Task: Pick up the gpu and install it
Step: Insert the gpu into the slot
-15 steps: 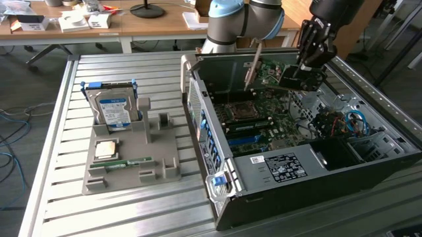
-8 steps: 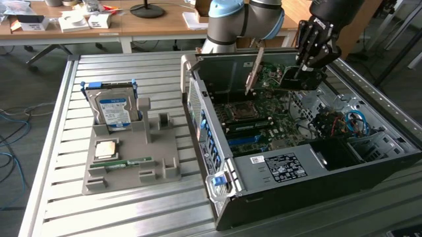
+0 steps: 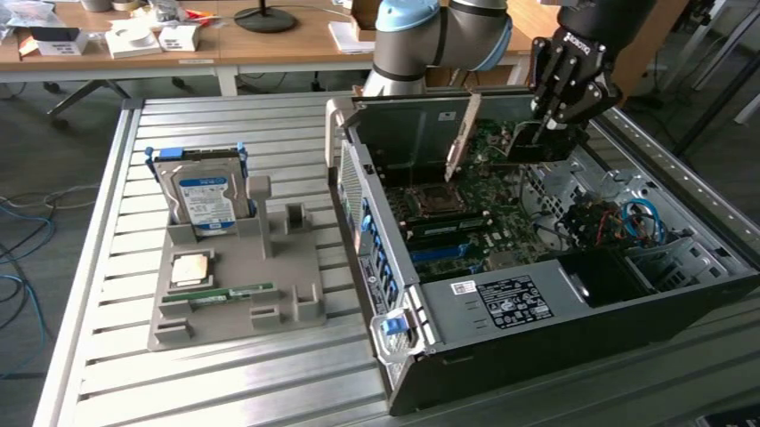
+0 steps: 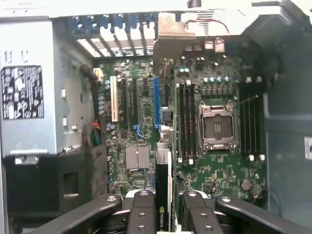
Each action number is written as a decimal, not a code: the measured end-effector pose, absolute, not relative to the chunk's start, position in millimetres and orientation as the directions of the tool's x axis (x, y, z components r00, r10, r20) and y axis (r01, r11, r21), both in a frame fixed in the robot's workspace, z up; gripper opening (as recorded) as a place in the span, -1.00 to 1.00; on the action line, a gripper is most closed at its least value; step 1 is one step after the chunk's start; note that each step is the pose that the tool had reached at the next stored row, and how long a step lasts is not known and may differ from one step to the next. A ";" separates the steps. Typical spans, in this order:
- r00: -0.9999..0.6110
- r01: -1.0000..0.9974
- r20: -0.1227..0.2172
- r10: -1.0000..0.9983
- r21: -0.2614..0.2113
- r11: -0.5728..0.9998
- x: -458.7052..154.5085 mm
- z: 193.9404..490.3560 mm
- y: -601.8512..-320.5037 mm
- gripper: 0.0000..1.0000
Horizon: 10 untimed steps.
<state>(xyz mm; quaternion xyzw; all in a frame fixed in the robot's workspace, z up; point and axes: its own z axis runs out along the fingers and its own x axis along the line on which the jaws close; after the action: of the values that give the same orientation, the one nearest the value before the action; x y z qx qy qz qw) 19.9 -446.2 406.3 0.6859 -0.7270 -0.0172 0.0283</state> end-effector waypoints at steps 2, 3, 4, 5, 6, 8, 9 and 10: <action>-0.022 -0.998 0.018 -1.000 0.064 0.023 19.9 406.1 -446.2 -0.48; -0.004 -0.998 0.018 -1.000 0.064 0.005 19.9 406.0 -446.2 -0.48; 0.014 -0.998 0.018 -1.000 0.064 -0.013 19.9 405.9 -446.2 -0.48; 0.034 -0.997 0.018 -0.999 0.064 -0.033 19.9 405.9 -446.2 -0.48; 0.052 -0.997 0.018 -0.998 0.064 -0.051 19.9 405.8 -446.2 -0.48; 0.088 -0.994 0.018 -0.996 0.064 -0.086 19.9 405.6 -446.2 -0.48; 0.106 -0.992 0.018 -0.994 0.064 -0.104 19.9 405.5 -446.2 -0.48; 0.124 -0.990 0.018 -0.992 0.064 -0.122 19.9 405.4 -446.2 -0.48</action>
<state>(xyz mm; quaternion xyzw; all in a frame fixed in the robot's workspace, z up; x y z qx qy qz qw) 19.9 -446.2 405.4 0.7489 -0.6618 -0.0145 0.0299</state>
